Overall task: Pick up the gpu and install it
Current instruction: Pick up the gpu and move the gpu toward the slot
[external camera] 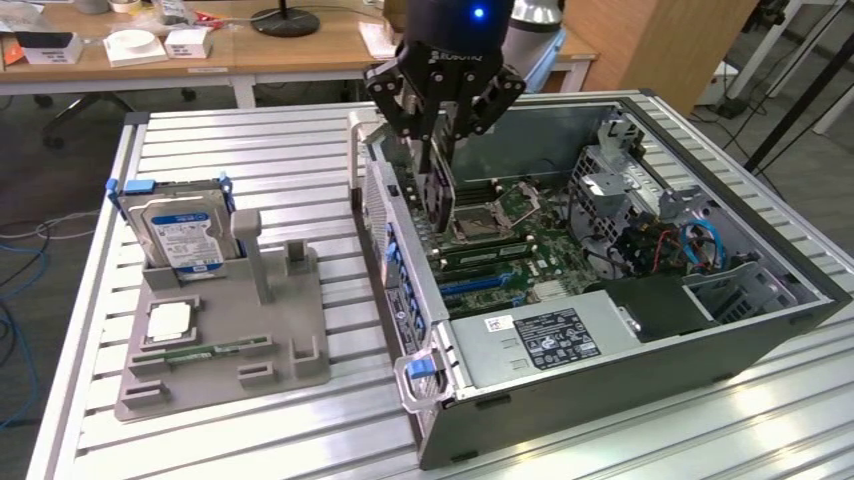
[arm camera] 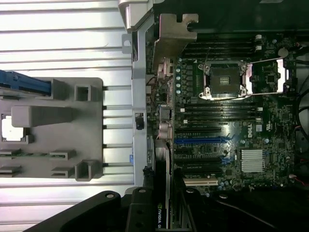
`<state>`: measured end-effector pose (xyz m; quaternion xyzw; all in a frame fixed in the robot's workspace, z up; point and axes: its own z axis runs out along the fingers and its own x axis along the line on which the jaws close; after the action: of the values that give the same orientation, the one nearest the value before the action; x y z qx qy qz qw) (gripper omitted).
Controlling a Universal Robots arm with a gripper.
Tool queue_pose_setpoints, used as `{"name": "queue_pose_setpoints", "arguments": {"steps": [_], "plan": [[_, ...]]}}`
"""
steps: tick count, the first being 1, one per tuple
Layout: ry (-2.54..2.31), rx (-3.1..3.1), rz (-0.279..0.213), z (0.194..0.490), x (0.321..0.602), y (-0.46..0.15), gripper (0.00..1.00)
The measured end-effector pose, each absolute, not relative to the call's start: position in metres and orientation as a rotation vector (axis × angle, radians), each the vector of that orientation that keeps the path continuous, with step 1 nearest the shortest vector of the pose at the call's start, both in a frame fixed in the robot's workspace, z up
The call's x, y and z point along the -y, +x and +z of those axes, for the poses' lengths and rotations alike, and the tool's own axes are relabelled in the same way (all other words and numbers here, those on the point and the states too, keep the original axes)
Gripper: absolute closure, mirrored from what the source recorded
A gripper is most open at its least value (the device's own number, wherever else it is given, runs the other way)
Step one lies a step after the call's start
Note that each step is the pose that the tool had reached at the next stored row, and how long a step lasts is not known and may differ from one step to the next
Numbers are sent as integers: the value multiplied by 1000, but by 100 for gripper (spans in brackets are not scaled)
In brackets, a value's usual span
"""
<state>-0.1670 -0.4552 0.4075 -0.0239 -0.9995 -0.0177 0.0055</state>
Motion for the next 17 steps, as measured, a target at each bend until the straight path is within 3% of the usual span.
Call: {"name": "queue_pose_setpoints", "arguments": {"steps": [17], "plan": [[-75, 3129, -56, 408, 455, -142, 74]]}}
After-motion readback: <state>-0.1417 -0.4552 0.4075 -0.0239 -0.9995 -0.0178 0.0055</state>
